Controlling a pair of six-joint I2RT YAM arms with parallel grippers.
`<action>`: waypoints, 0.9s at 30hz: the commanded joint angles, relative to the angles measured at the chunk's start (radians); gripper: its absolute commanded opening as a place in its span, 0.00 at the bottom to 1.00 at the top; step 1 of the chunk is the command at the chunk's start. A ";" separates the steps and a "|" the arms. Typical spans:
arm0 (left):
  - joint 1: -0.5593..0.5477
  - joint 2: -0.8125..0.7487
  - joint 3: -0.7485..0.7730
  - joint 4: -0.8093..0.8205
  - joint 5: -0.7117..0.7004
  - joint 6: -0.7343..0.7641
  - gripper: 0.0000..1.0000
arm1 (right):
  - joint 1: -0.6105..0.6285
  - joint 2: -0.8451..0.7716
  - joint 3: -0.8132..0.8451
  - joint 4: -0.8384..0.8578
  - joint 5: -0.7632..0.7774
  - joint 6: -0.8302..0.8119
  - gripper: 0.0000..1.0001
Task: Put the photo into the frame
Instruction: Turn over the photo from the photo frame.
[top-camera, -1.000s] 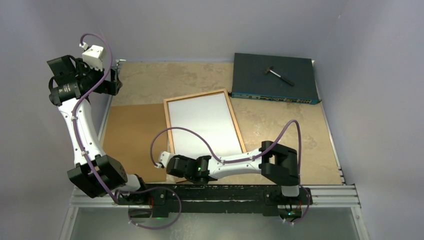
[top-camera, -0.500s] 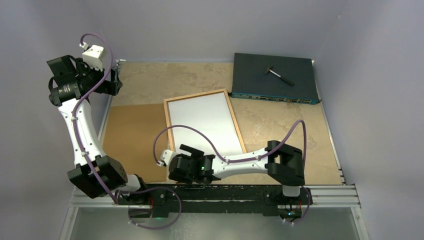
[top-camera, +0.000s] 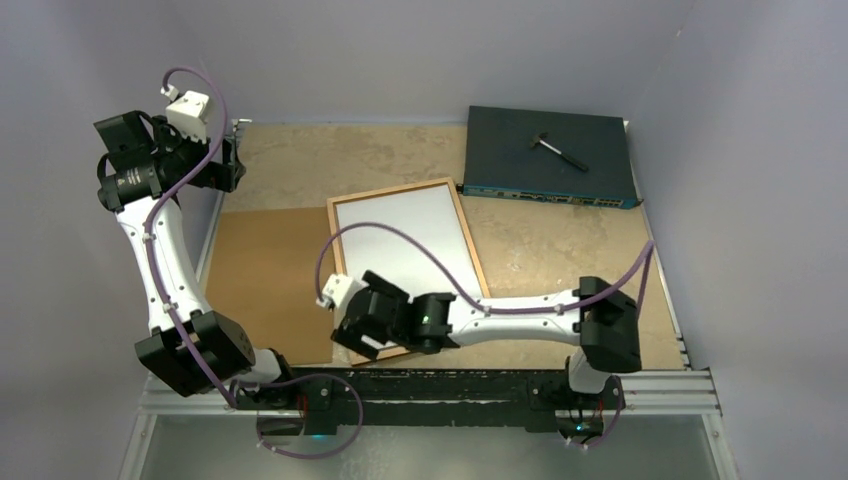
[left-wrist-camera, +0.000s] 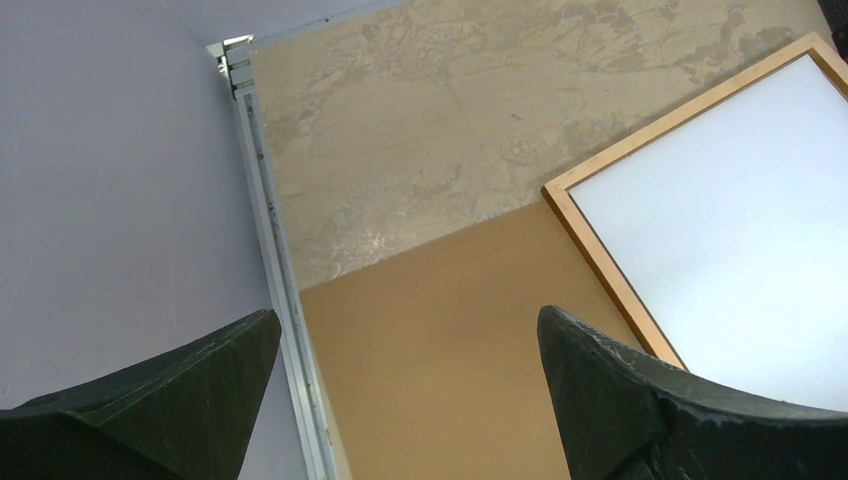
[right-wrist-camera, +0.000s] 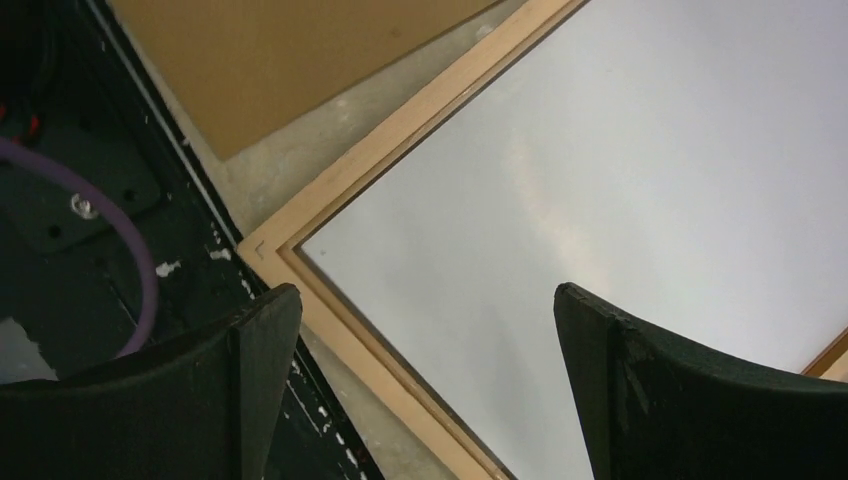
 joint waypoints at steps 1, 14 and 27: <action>-0.002 0.018 0.005 -0.002 0.006 0.007 1.00 | -0.186 -0.118 0.065 0.016 -0.137 0.208 0.99; 0.020 0.047 -0.202 -0.023 -0.132 0.109 0.96 | -0.471 -0.271 -0.161 0.177 -0.048 0.365 0.99; 0.121 0.160 -0.408 0.109 -0.406 0.244 0.75 | -0.212 0.288 0.360 0.148 -0.190 0.490 0.99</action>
